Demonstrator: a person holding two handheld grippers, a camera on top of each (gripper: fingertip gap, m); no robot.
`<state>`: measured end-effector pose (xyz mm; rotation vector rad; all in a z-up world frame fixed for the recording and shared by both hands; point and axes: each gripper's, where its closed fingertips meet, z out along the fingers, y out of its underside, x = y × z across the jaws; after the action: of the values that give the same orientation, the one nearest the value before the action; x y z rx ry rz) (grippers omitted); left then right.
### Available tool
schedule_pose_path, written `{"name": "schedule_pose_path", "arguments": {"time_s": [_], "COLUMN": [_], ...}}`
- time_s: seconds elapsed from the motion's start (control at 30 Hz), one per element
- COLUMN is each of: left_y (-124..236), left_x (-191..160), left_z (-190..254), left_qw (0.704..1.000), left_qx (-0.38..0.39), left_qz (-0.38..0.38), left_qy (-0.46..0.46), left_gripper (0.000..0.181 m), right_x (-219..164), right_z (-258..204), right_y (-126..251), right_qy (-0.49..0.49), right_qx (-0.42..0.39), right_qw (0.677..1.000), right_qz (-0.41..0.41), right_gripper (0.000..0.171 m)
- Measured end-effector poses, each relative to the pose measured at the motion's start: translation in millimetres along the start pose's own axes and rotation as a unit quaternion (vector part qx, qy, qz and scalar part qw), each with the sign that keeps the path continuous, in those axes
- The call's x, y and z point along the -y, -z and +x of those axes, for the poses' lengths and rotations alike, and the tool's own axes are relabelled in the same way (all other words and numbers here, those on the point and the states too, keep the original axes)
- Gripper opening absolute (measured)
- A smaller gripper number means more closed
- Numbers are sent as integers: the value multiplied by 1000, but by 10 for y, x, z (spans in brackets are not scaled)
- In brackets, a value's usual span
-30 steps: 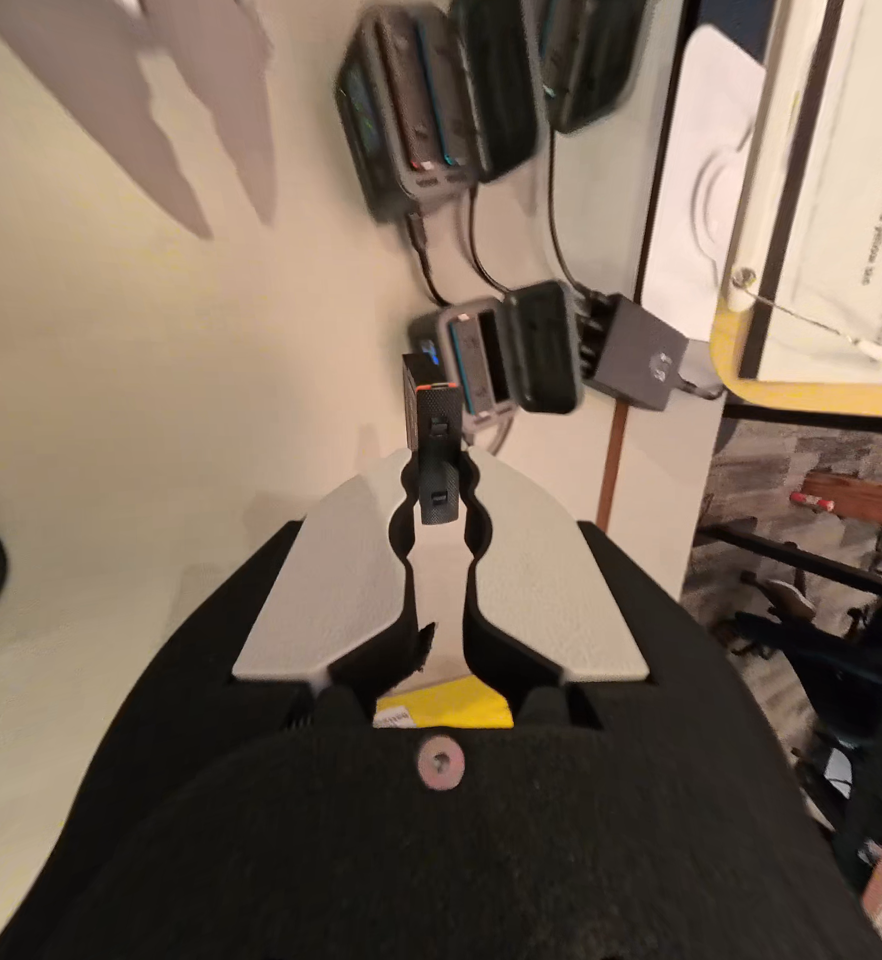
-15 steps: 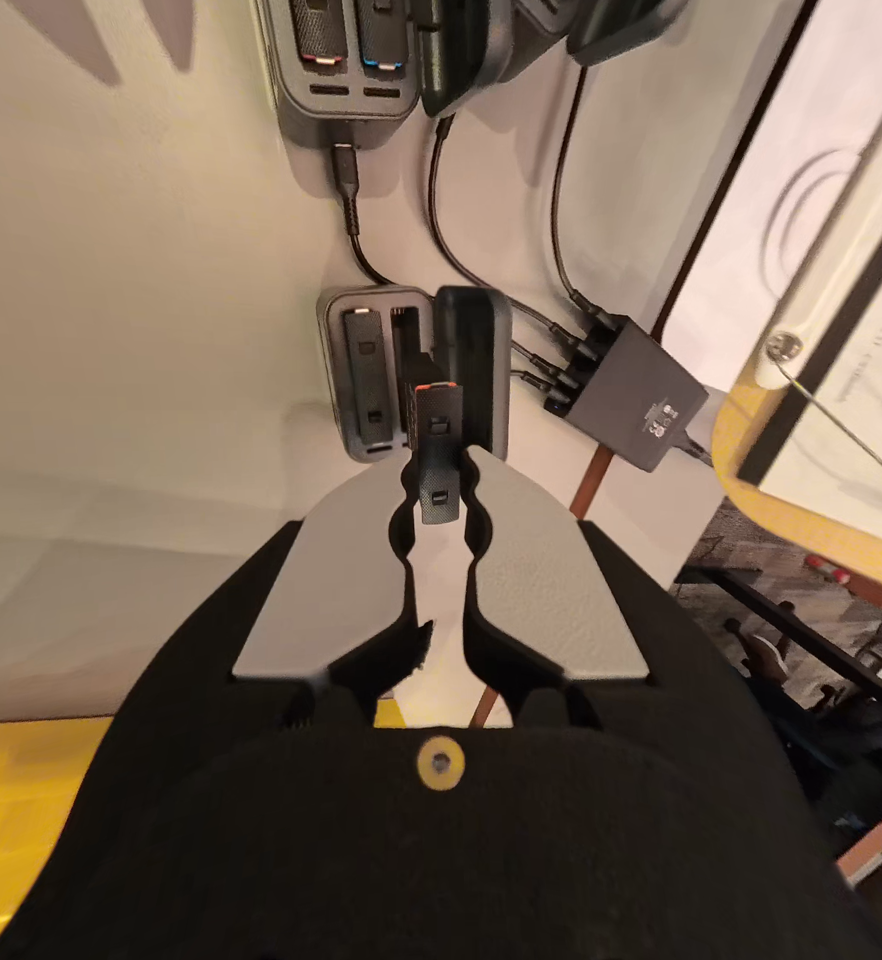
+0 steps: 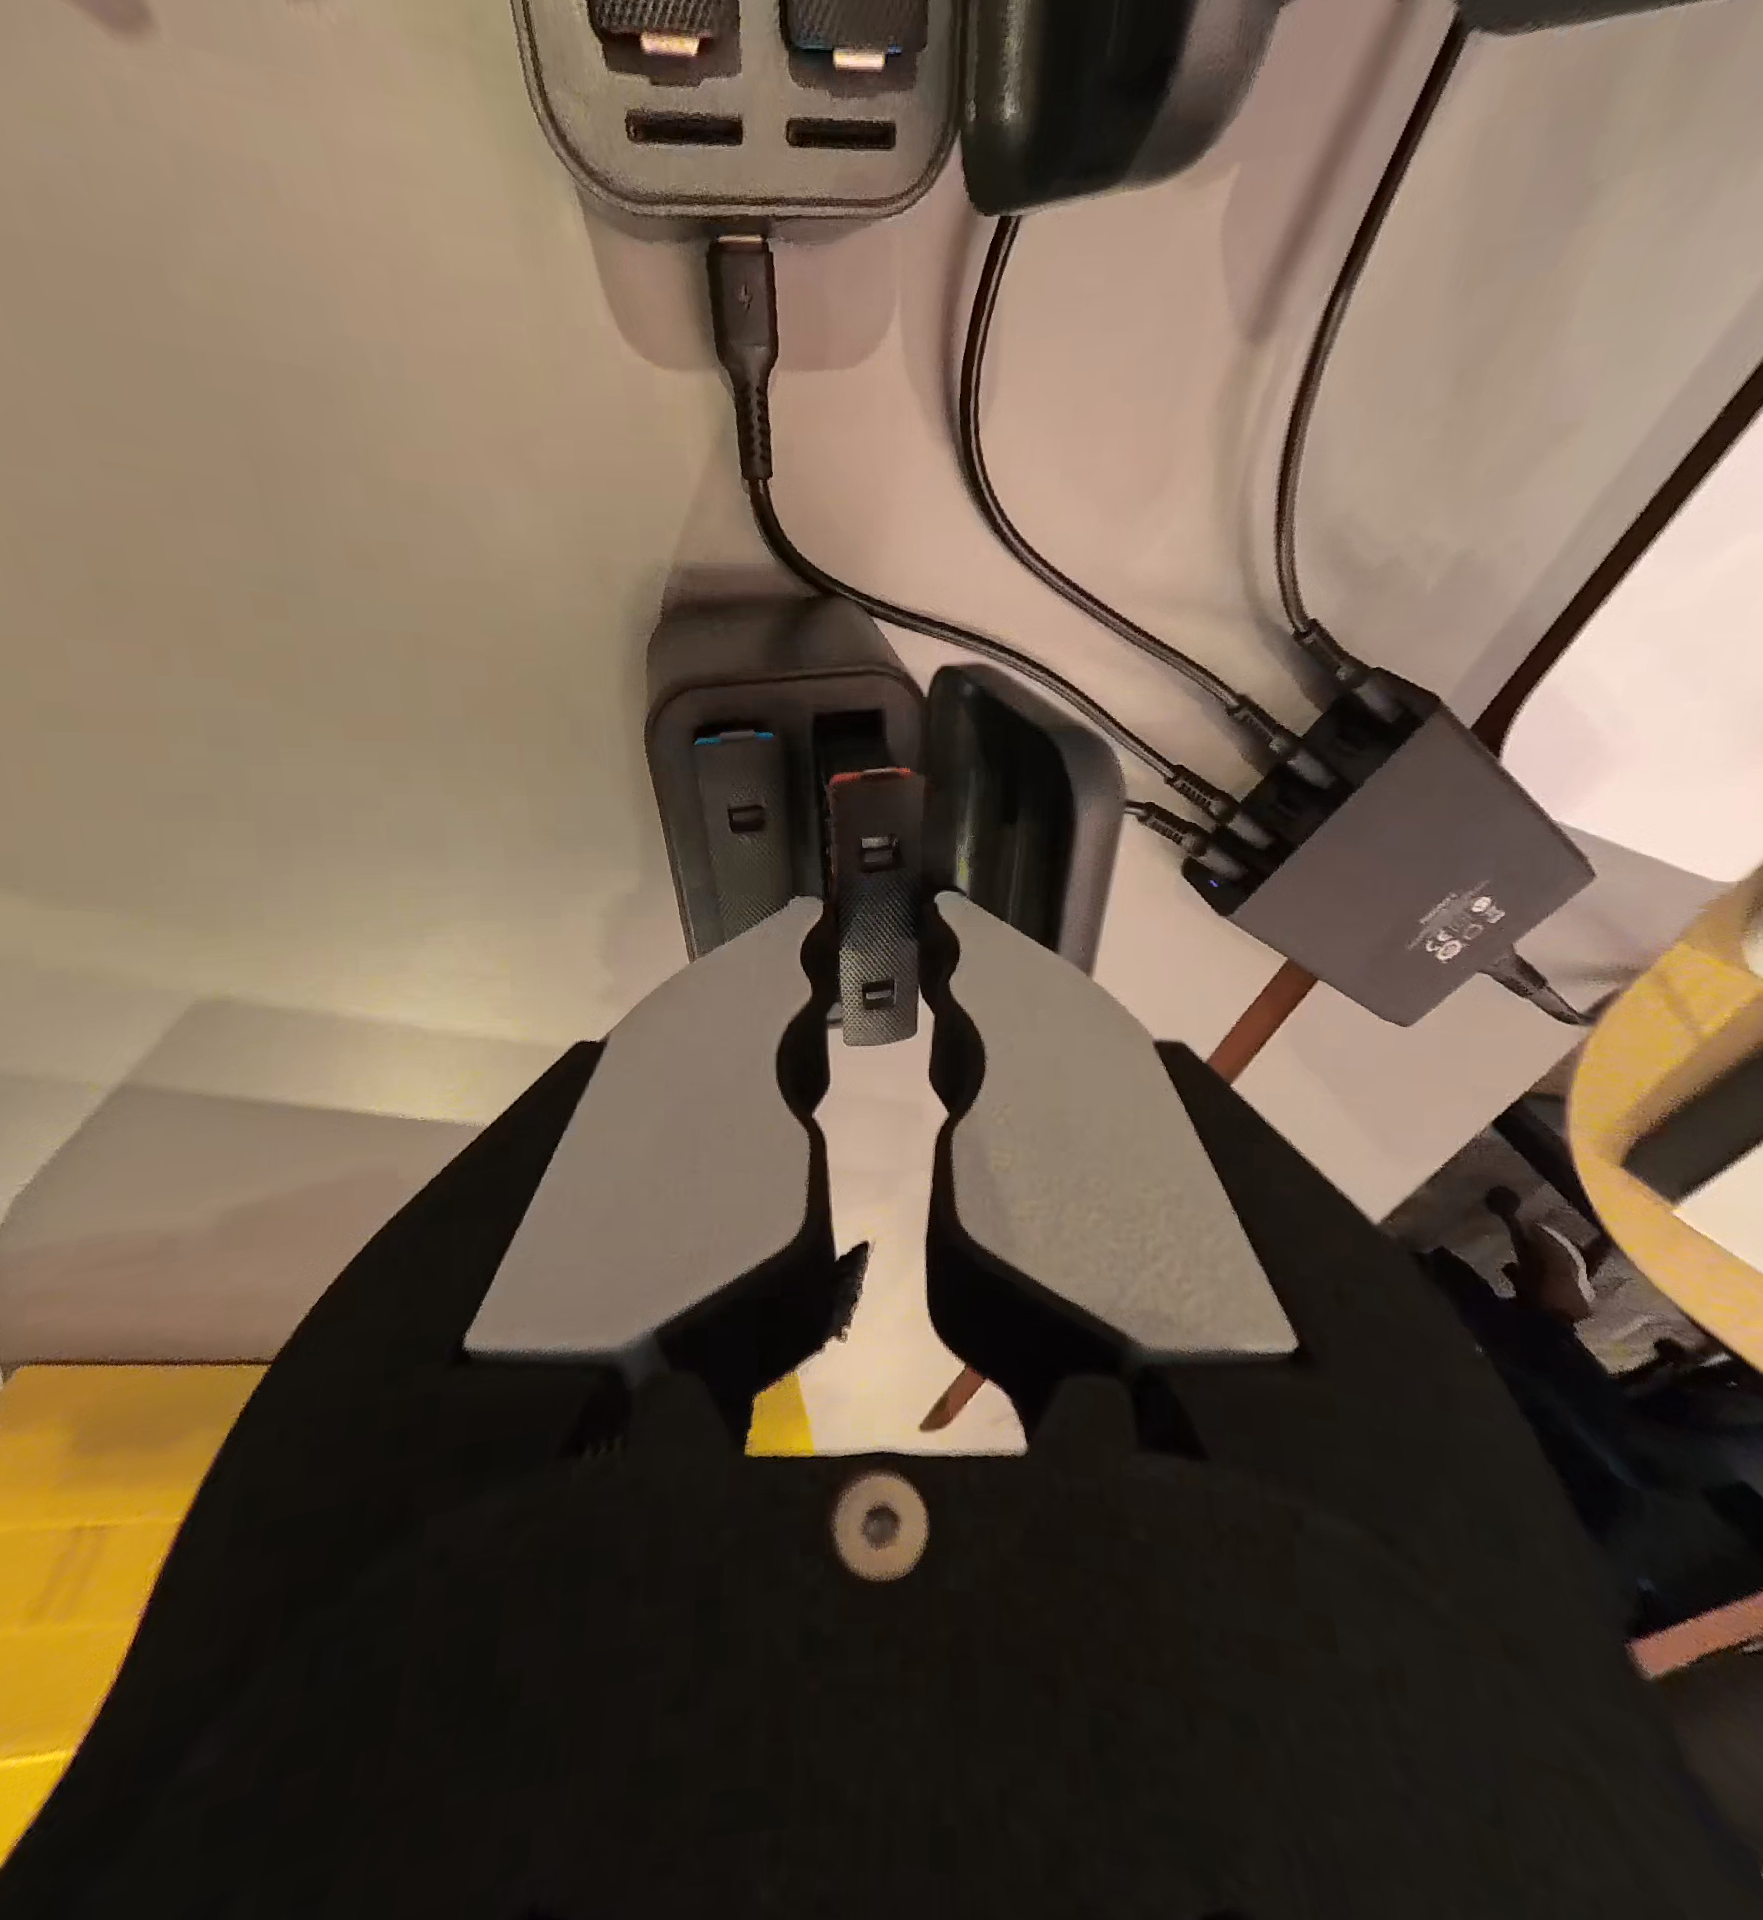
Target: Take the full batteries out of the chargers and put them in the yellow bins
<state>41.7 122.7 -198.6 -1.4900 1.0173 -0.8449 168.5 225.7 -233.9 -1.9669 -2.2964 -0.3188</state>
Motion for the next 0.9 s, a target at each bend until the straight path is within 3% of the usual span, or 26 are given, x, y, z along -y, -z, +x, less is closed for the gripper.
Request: {"name": "schedule_pose_path", "arguments": {"time_s": [0.33,0.6,0.9], "left_y": [-14,-26,-38], "left_x": [-33,-56,-71], "left_z": [28,45,44], "left_qw": [1000,1000,1000], "left_qx": [-7,-10,-10], "left_qz": [-9,-15,-19], "left_qy": [-3,-7,-6], "left_gripper": [17,17,17], "right_x": [2,62,62], "right_z": [-11,32,17], "right_y": [15,-14,-56], "right_qy": [-41,-71,-66], "right_qx": [22,8,2], "right_qw": [999,996,996], "right_qz": [8,54,55], "right_gripper": [18,0,0]}}
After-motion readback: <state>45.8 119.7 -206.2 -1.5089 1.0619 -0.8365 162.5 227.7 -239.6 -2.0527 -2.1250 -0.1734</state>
